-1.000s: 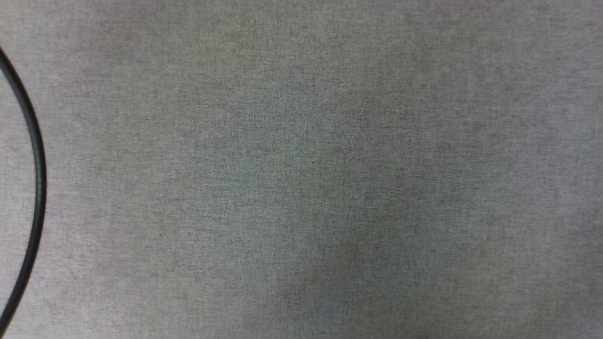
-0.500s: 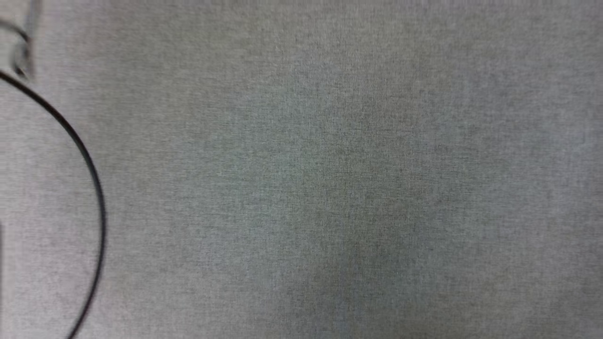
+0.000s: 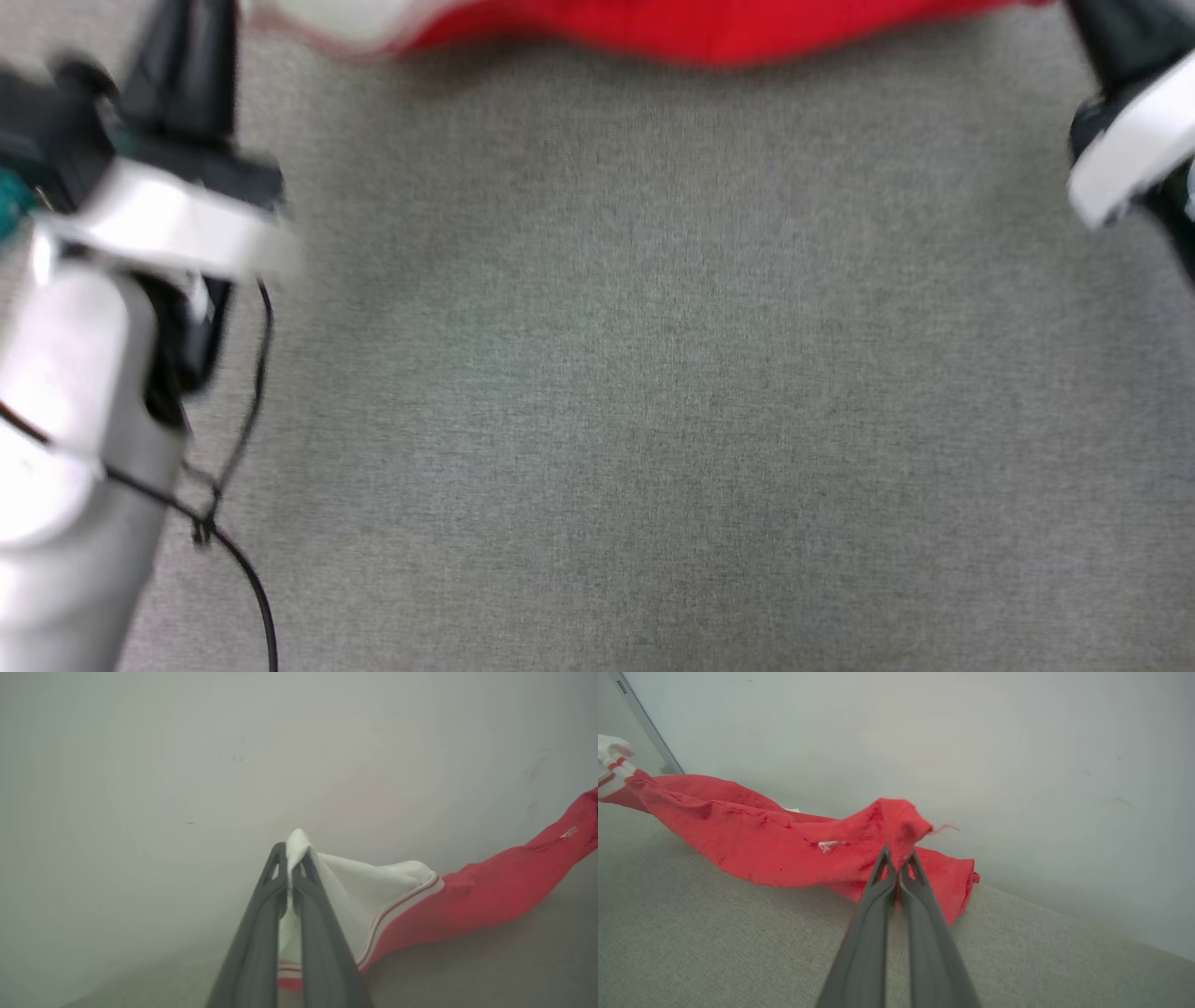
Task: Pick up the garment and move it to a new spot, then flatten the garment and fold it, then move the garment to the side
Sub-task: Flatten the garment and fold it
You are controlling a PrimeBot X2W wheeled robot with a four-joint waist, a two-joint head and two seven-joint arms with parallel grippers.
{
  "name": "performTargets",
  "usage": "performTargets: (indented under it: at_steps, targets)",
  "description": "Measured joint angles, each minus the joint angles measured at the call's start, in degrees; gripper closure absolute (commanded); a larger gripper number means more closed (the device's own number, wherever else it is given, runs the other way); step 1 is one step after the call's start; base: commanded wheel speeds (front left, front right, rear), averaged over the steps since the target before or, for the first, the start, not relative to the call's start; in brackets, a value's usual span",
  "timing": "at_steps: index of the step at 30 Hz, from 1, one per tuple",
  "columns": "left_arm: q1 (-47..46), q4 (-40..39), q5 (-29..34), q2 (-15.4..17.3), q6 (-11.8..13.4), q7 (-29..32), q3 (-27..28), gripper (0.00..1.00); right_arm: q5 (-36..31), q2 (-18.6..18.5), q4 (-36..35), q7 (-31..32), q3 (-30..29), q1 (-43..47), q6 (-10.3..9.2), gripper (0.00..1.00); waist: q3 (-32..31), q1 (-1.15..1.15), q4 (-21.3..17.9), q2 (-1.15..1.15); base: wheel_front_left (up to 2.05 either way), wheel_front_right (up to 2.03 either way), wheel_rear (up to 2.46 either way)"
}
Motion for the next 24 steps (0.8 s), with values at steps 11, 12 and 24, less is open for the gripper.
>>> performTargets:
  at_steps: [11,12,24]
  targets:
    - [25.53,-8.93,-5.06,-0.30,4.66,1.72,-0.78,1.00,0.48,-1.32,-6.73,2.10,-3.54,23.26,0.00,1.00,-9.69,-0.01,1.12,0.00,0.00,0.00,0.00]
    - [27.52,-9.36,-5.54,-0.27,4.90,1.88,-0.89,1.00,0.40,-1.12,-7.16,2.44,-4.00,25.27,0.00,1.00,-10.58,-0.01,1.26,0.00,0.00,0.00,0.00]
    - [46.52,-13.48,-11.60,0.88,6.82,5.27,-1.70,1.00,-1.88,1.02,-11.18,5.46,-10.83,45.45,0.00,1.00,-19.21,-0.01,2.22,0.00,0.00,0.00,0.00]
